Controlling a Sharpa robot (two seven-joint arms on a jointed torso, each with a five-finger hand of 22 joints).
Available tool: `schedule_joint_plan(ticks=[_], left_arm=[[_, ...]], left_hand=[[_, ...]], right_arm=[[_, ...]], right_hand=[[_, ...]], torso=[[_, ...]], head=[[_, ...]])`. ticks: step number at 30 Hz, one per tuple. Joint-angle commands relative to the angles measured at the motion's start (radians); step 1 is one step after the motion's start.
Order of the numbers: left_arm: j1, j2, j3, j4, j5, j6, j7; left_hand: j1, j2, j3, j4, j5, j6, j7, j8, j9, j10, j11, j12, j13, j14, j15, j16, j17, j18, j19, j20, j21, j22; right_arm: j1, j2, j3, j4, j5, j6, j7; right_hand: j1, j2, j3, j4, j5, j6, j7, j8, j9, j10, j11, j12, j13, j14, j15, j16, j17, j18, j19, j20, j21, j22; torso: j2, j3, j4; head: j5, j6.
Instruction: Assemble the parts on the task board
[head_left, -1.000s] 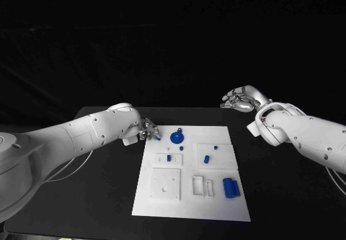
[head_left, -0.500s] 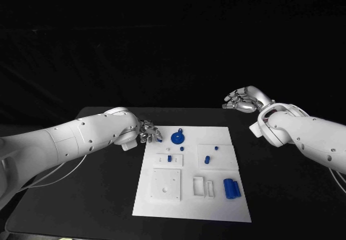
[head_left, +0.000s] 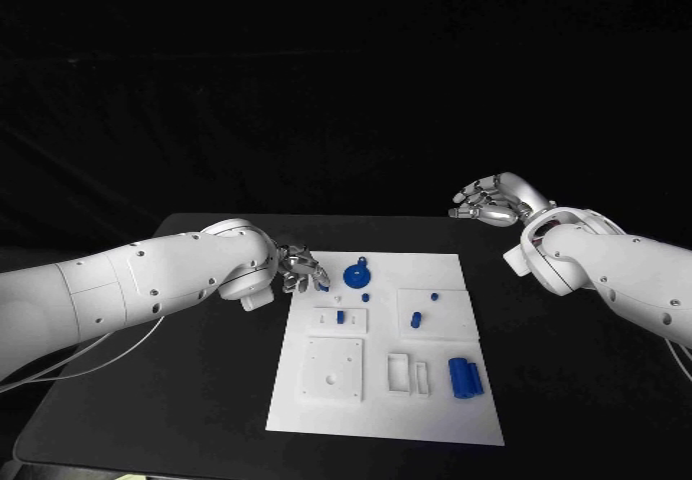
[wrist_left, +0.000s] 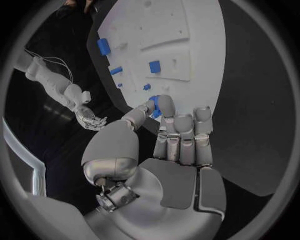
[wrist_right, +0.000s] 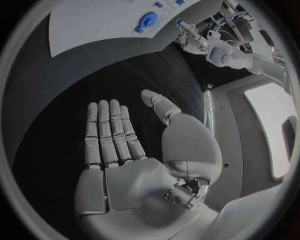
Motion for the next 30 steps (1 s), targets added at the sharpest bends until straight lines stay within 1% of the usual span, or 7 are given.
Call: schedule_joint_plan(ticks=[1, 4, 8, 15, 16, 21, 30], left_arm=[[0.001, -0.01, -0.002, 0.028, -0.032, -0.029, -0.019], [0.001, -0.024, -0.009, 0.056, -0.04, -0.027, -0.02], [0.0, -0.038, -0.025, 0.088, -0.062, -0.038, -0.02], [-0.004, -0.041, -0.065, 0.105, -0.096, -0.029, -0.027], [-0.005, -0.041, -0.068, 0.106, -0.096, -0.027, -0.026], [-0.016, -0.043, -0.072, 0.116, -0.096, -0.023, -0.021], [-0.02, -0.035, -0.077, 0.108, -0.118, -0.02, -0.021]], left_hand=[[0.005, 0.006, 0.037, -0.042, 0.007, 0.025, -0.017, 0.087, 0.0, 0.044, -0.038, -0.001, 0.002, 0.059, -0.055, 0.004, 0.001, -0.003, 0.007, -0.119, 0.005, 0.017], [0.004, 0.005, 0.037, -0.044, 0.012, 0.027, -0.018, 0.089, 0.0, 0.045, -0.039, 0.001, 0.004, 0.061, -0.056, 0.006, 0.003, -0.002, 0.009, -0.12, 0.007, 0.017], [0.003, 0.005, 0.037, -0.044, 0.015, 0.028, -0.019, 0.09, -0.001, 0.046, -0.04, 0.002, 0.006, 0.062, -0.057, 0.007, 0.004, -0.002, 0.012, -0.121, 0.009, 0.017], [0.001, 0.005, 0.037, -0.045, 0.019, 0.032, -0.021, 0.093, -0.001, 0.05, -0.042, 0.006, 0.011, 0.067, -0.059, 0.011, 0.006, -0.001, 0.016, -0.122, 0.012, 0.018], [0.001, 0.005, 0.037, -0.045, 0.019, 0.032, -0.021, 0.093, -0.001, 0.05, -0.042, 0.007, 0.011, 0.067, -0.059, 0.011, 0.007, -0.001, 0.016, -0.122, 0.012, 0.018], [-0.002, 0.005, 0.036, -0.044, 0.022, 0.033, -0.021, 0.094, -0.002, 0.05, -0.042, 0.008, 0.013, 0.067, -0.059, 0.012, 0.007, -0.001, 0.017, -0.123, 0.014, 0.018], [-0.004, 0.004, 0.036, -0.044, 0.025, 0.034, -0.021, 0.095, -0.002, 0.05, -0.042, 0.009, 0.014, 0.068, -0.059, 0.012, 0.008, -0.001, 0.018, -0.123, 0.015, 0.018]], right_arm=[[0.001, -0.002, 0.001, 0.002, -0.001, 0.011, 0.007], [0.001, -0.003, 0.0, 0.001, -0.001, 0.011, 0.007], [0.001, -0.002, 0.0, 0.001, -0.001, 0.011, 0.007], [0.0, 0.0, 0.0, 0.001, -0.001, 0.012, 0.008], [0.0, 0.0, 0.0, 0.0, -0.001, 0.012, 0.008], [0.0, -0.001, 0.0, 0.001, -0.001, 0.012, 0.008], [0.0, 0.0, 0.0, 0.002, -0.001, 0.013, 0.008]], right_hand=[[0.001, 0.004, -0.004, -0.001, 0.004, -0.006, 0.001, 0.002, -0.001, 0.003, 0.0, 0.006, -0.001, -0.009, 0.001, 0.006, -0.002, 0.015, 0.001, 0.005, -0.004, 0.002], [0.001, 0.004, -0.004, -0.001, 0.004, -0.005, 0.001, 0.002, -0.001, 0.003, 0.0, 0.006, -0.002, -0.009, 0.001, 0.006, -0.002, 0.015, 0.001, 0.005, -0.004, 0.002], [0.001, 0.003, -0.004, -0.001, 0.004, -0.005, 0.001, 0.002, -0.001, 0.003, 0.0, 0.007, -0.002, -0.01, 0.001, 0.006, -0.003, 0.015, 0.001, 0.005, -0.004, 0.002], [0.002, 0.003, -0.004, -0.001, 0.004, -0.005, 0.001, 0.002, -0.001, 0.003, 0.0, 0.007, -0.003, -0.01, 0.001, 0.007, -0.004, 0.015, 0.001, 0.005, -0.005, 0.003], [0.002, 0.003, -0.004, -0.001, 0.004, -0.005, 0.001, 0.002, -0.001, 0.003, 0.0, 0.007, -0.003, -0.01, 0.001, 0.007, -0.004, 0.015, 0.001, 0.005, -0.005, 0.003], [0.002, 0.004, -0.004, -0.001, 0.004, -0.005, 0.001, 0.002, -0.001, 0.003, 0.001, 0.007, -0.003, -0.01, 0.001, 0.007, -0.004, 0.015, 0.001, 0.005, -0.005, 0.003], [0.001, 0.004, -0.004, -0.001, 0.005, -0.006, 0.001, 0.002, -0.002, 0.003, 0.001, 0.007, -0.004, -0.01, 0.001, 0.008, -0.005, 0.015, 0.001, 0.005, -0.005, 0.003]], torso=[[0.001, -0.0005, -0.0002], [0.001, -0.0016, -0.0008], [0.001, -0.0016, 0.0004], [0.001, -0.0022, 0.0], [0.001, -0.0023, -0.0004], [0.002, -0.0029, -0.0001], [0.001, -0.0017, -0.0007]], head=[[0.002, -0.001], [0.002, -0.001], [0.003, -0.003], [0.003, -0.002], [0.003, -0.002], [0.003, -0.003], [0.002, -0.007]])
